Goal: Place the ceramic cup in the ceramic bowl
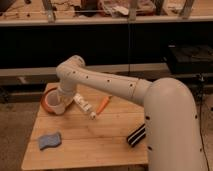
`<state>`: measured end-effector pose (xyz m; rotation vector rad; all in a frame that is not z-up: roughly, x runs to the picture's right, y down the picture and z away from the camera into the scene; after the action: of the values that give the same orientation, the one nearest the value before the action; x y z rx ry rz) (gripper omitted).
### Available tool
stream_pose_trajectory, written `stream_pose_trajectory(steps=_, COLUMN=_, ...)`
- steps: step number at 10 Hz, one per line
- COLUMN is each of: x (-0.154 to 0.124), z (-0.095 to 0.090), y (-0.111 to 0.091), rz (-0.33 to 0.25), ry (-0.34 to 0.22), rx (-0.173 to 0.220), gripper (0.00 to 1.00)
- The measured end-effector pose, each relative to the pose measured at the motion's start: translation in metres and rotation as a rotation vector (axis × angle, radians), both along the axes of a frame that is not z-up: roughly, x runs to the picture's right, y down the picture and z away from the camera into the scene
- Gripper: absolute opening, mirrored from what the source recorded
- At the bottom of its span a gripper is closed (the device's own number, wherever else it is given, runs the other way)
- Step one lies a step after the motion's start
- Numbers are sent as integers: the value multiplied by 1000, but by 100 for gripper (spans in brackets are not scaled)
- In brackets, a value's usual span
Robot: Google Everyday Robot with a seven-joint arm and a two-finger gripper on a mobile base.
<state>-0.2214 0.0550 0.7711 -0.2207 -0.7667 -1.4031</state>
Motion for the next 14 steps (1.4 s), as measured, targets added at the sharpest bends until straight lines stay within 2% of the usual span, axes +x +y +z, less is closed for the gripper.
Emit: stream_pose_trajectory(steps=14, x=-23, z=18, y=-13, rz=-13, ry=-36, rx=22, gripper=0)
